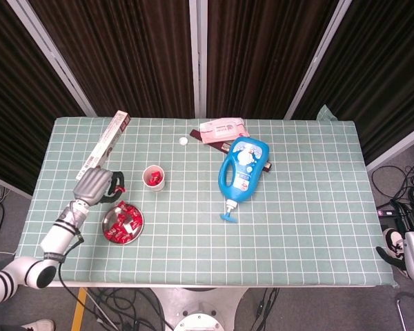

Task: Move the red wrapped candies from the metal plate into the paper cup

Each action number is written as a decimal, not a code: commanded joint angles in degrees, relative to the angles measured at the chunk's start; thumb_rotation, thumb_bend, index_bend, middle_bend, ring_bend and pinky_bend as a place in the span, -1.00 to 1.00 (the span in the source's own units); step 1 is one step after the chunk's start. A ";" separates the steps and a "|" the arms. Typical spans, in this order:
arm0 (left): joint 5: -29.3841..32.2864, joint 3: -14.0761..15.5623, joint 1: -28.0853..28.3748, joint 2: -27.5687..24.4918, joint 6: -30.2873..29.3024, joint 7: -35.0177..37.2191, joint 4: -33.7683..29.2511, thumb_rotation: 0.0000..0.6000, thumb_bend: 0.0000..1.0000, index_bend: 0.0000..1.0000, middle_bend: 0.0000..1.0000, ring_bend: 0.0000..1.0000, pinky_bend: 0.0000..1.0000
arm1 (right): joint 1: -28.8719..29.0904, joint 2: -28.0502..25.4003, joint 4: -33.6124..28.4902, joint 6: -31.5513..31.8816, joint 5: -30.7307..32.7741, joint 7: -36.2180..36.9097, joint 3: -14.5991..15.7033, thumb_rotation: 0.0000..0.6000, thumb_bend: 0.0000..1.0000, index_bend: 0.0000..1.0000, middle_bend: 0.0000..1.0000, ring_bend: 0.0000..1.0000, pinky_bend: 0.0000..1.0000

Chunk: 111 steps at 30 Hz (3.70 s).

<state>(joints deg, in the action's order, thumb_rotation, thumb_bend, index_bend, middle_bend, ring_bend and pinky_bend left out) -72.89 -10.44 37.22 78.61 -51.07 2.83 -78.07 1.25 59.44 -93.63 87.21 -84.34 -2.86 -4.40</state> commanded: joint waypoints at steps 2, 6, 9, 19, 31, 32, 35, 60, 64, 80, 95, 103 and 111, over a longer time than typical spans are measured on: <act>2.10 -2.78 4.13 2.30 3.40 -0.33 3.49 1.00 -0.04 0.38 0.72 0.87 1.00 | -0.13 -0.05 0.02 0.10 0.24 0.03 -0.05 1.00 -0.90 -1.00 -0.77 -0.88 -0.33; 3.83 -3.91 7.53 5.21 6.21 -1.64 7.29 1.00 -0.04 0.37 0.72 0.87 1.00 | -0.13 -0.10 0.07 -0.04 0.62 -0.02 -0.16 1.00 -0.90 -1.00 -0.77 -0.88 -0.33; 4.82 -3.99 9.20 7.29 7.73 -2.41 9.75 1.00 -0.04 0.37 0.72 0.87 1.00 | -0.20 -0.05 0.22 -0.11 0.92 0.19 -0.21 1.00 -0.90 -1.00 -0.77 -0.88 -0.33; 7.16 -2.82 11.30 10.96 10.81 -3.57 13.68 1.00 -0.14 0.19 0.68 0.86 1.00 | -0.18 -0.08 0.81 -0.44 1.40 0.63 -0.36 1.00 -0.90 -1.00 -0.77 -0.88 -0.33; 4.17 -2.20 7.05 6.67 1.88 -1.74 6.75 1.00 -0.54 -0.23 0.65 0.86 1.00 | 0.05 -0.09 0.84 -0.45 1.07 0.77 -0.48 1.00 -0.90 -1.00 -0.77 -0.88 -0.33; 3.64 -1.94 6.01 5.85 0.32 -1.29 5.62 1.00 -0.54 -0.23 0.65 0.86 1.00 | 0.06 -0.07 0.87 -0.42 1.00 0.85 -0.48 1.00 -0.90 -1.00 -0.77 -0.88 -0.33; 1.48 0.07 1.95 2.65 -4.60 -0.31 1.91 1.00 -0.54 -0.19 0.65 0.86 1.00 | 0.06 0.02 1.05 -0.48 0.93 0.97 -0.39 1.00 -0.90 -1.00 -0.77 -0.88 -0.33; -0.90 10.13 -4.31 6.32 -0.69 -6.52 4.80 1.00 -0.52 0.01 0.65 0.86 1.00 | -0.04 -0.18 -1.10 0.26 -0.13 -1.22 0.01 1.00 -0.90 -1.00 -0.77 -0.88 -0.33; -1.24 9.98 -4.15 6.77 -0.18 -6.05 5.36 1.00 -0.52 0.00 0.65 0.86 1.00 | -0.05 -0.18 -1.27 0.24 -0.10 -1.46 0.03 1.00 -0.90 -1.00 -0.77 -0.88 -0.33; -1.68 9.57 -3.44 7.22 1.89 -5.66 5.26 1.00 -0.51 -0.01 0.65 0.86 1.00 | -0.02 -0.14 -1.25 -0.18 0.53 -1.74 -0.02 1.00 -0.90 -1.00 -0.77 -0.88 -0.33; -0.94 9.19 -3.03 8.08 3.65 -5.19 6.78 1.00 -0.35 0.13 0.66 0.86 1.00 | -0.13 -0.31 -1.44 -0.14 0.66 -1.70 -0.02 1.00 -0.90 -1.00 -0.77 -0.88 -0.33; -1.57 9.71 -3.43 6.18 3.17 -5.77 4.82 1.00 -0.33 0.00 0.66 0.86 1.00 | 0.03 -0.31 -1.54 -0.26 0.50 -1.80 -0.05 1.00 -0.90 -1.00 -0.77 -0.88 -0.32; -0.86 9.93 -3.65 5.17 3.75 -6.47 4.56 1.00 -0.34 -0.05 0.66 0.86 1.00 | -0.01 -0.13 -1.39 -0.24 0.37 -1.63 0.05 1.00 -0.90 -1.00 -0.77 -0.88 -0.32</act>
<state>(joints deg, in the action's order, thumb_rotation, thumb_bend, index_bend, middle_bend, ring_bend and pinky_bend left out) -73.81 -0.57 33.57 83.80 -47.41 -3.58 -73.58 1.24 59.30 -95.02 86.97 -83.96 -4.50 -4.35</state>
